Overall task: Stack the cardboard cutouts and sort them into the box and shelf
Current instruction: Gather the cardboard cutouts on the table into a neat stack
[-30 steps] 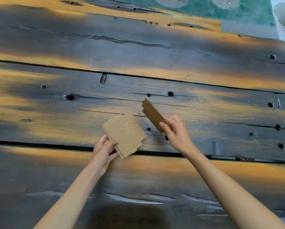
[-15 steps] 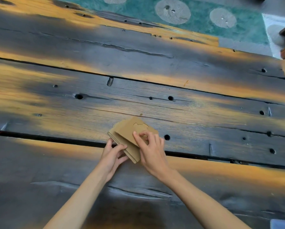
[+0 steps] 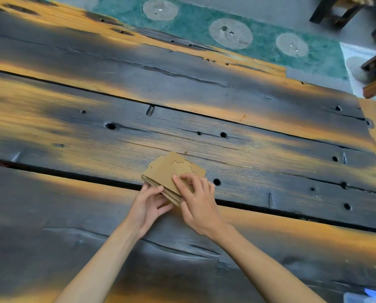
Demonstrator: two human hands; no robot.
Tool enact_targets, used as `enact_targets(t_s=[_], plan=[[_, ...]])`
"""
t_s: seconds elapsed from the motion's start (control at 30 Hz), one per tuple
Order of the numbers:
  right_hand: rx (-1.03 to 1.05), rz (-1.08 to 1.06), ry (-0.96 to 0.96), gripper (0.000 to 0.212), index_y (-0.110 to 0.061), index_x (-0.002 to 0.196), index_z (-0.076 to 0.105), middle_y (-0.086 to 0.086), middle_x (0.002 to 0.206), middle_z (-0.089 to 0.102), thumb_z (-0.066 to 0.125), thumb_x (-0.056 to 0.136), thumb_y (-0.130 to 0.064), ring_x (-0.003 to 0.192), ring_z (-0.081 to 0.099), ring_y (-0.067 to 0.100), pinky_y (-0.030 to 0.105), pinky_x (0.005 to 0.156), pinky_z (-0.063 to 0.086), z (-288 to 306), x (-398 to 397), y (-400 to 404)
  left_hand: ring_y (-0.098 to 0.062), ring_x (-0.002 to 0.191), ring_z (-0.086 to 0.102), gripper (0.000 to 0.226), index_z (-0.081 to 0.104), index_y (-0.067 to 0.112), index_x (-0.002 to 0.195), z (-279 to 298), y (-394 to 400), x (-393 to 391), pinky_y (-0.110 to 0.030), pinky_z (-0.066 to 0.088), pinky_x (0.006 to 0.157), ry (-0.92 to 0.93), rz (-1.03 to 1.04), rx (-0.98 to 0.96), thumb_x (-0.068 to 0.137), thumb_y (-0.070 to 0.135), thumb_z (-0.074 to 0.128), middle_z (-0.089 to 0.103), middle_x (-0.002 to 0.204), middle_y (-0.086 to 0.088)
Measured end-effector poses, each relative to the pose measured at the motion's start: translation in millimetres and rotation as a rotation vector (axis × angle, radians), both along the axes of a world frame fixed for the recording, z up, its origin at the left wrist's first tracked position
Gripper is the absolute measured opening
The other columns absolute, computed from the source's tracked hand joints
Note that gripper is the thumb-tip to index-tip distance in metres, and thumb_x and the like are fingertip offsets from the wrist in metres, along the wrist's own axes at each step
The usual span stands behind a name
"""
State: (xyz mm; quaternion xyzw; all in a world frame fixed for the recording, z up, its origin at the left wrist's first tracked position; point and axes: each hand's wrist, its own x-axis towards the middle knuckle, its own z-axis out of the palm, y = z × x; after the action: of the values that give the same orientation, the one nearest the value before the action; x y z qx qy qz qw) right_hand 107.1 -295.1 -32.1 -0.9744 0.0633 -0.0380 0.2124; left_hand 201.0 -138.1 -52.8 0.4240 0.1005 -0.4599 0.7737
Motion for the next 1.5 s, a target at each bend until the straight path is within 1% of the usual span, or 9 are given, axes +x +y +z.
enact_targets(t_s=[0.33, 0.57, 0.67, 0.73, 0.87, 1.0, 1.2, 1.3, 1.5], plan=[[0.032, 0.017, 0.053, 0.066, -0.026, 0.152, 0.039, 0.008, 0.144, 0.042, 0.043, 0.086, -0.026, 0.125, 0.041, 0.025, 0.046, 0.098, 0.036, -7.4, -37.6, -9.5, -0.029, 0.106, 0.075, 0.039, 0.055, 0.028, 0.126, -11.8, -20.1, -26.5, -0.05, 0.057, 0.094, -0.08, -0.01, 0.212, 0.093, 0.013, 0.068, 0.076, 0.121, -0.007], [0.485, -0.545, -0.052, 0.08, -0.028, 0.151, 0.031, -0.006, 0.146, 0.031, 0.072, 0.085, -0.044, 0.132, 0.031, 0.008, 0.03, 0.108, 0.03, -19.9, -73.4, -25.5, -0.03, 0.107, 0.075, 0.046, 0.057, 0.021, 0.126, -20.9, -17.7, -53.1, -0.04, 0.063, 0.08, -0.034, 0.032, 0.195, 0.085, 0.01, 0.076, 0.076, 0.12, -0.01], [0.997, -0.656, 0.119, 0.087, -0.026, 0.154, 0.025, -0.002, 0.139, 0.054, 0.08, 0.086, -0.026, 0.122, 0.058, 0.008, 0.027, 0.098, 0.05, -20.0, -84.7, -38.9, -0.03, 0.11, 0.074, 0.051, 0.055, 0.022, 0.129, -22.3, -18.7, -62.7, -0.04, 0.063, 0.083, -0.029, 0.007, 0.183, 0.083, 0.012, 0.077, 0.076, 0.122, -0.007], [1.169, -0.608, 0.223, 0.066, -0.016, 0.146, 0.043, 0.003, 0.121, 0.071, 0.077, 0.089, -0.012, 0.104, 0.071, 0.013, 0.029, 0.082, 0.06, -21.2, -92.3, -48.8, -0.028, 0.112, 0.073, 0.059, 0.055, 0.022, 0.13, -22.4, -19.9, -69.0, -0.041, 0.062, 0.088, -0.044, -0.029, 0.193, 0.077, 0.016, 0.081, 0.076, 0.123, -0.005], [1.11, -0.52, 0.218, 0.05, -0.02, 0.132, 0.053, 0.004, 0.11, 0.076, 0.073, 0.09, -0.002, 0.083, 0.074, 0.015, 0.029, 0.067, 0.06, -21.5, -106.8, -60.9, -0.02, 0.114, 0.072, 0.066, 0.054, 0.022, 0.135, -26.1, -20.3, -79.6, -0.038, 0.061, 0.092, -0.125, -0.097, 0.266, 0.077, 0.009, 0.083, 0.077, 0.12, -0.002], [0.837, -0.466, 0.204, 0.037, -0.022, 0.117, 0.055, -0.001, 0.101, 0.068, 0.075, 0.089, -0.01, 0.08, 0.067, 0.014, 0.037, 0.074, 0.058, -25.8, -118.8, -69.4, -0.019, 0.11, 0.074, 0.069, 0.058, 0.036, 0.13, -29.6, -12.9, -85.3, -0.033, 0.062, 0.088, -0.278, -0.124, 0.373, 0.076, 0.003, 0.085, 0.078, 0.117, -0.001], [0.421, -0.292, 0.221, 0.029, -0.026, 0.111, 0.047, -0.009, 0.077, 0.06, 0.07, 0.092, -0.024, 0.077, 0.061, 0.02, 0.041, 0.071, 0.051, -39.1, -140.6, -62.1, 0.001, 0.104, 0.069, 0.062, 0.059, 0.057, 0.119, -30.8, -2.1, -97.0, -0.005, 0.05, 0.086, -0.783, -0.352, 0.631, 0.08, 0.016, 0.084, 0.075, 0.109, 0.024], [0.279, -0.309, 0.217, 0.026, -0.023, 0.112, 0.045, -0.008, 0.065, 0.054, 0.064, 0.095, -0.025, 0.072, 0.061, 0.031, 0.038, 0.058, 0.044, -48.6, -151.2, -48.5, 0.005, 0.104, 0.067, 0.066, 0.047, 0.059, 0.129, -31.7, -0.1, -110.3, -0.016, 0.053, 0.087, -0.948, -0.409, 0.756, 0.084, 0.022, 0.079, 0.069, 0.111, 0.029], [0.244, -0.367, 0.249, 0.017, -0.019, 0.104, 0.045, 0.004, 0.098, 0.066, 0.058, 0.099, -0.027, 0.088, 0.064, 0.034, 0.04, 0.063, 0.046, -59.0, -167.3, -29.5, -0.026, 0.11, 0.066, 0.053, 0.044, 0.031, 0.143, -42.4, 3.8, -136.3, -0.039, 0.053, 0.091, -1.145, -0.514, 0.928, 0.095, 0.024, 0.066, 0.067, 0.127, -0.001]])
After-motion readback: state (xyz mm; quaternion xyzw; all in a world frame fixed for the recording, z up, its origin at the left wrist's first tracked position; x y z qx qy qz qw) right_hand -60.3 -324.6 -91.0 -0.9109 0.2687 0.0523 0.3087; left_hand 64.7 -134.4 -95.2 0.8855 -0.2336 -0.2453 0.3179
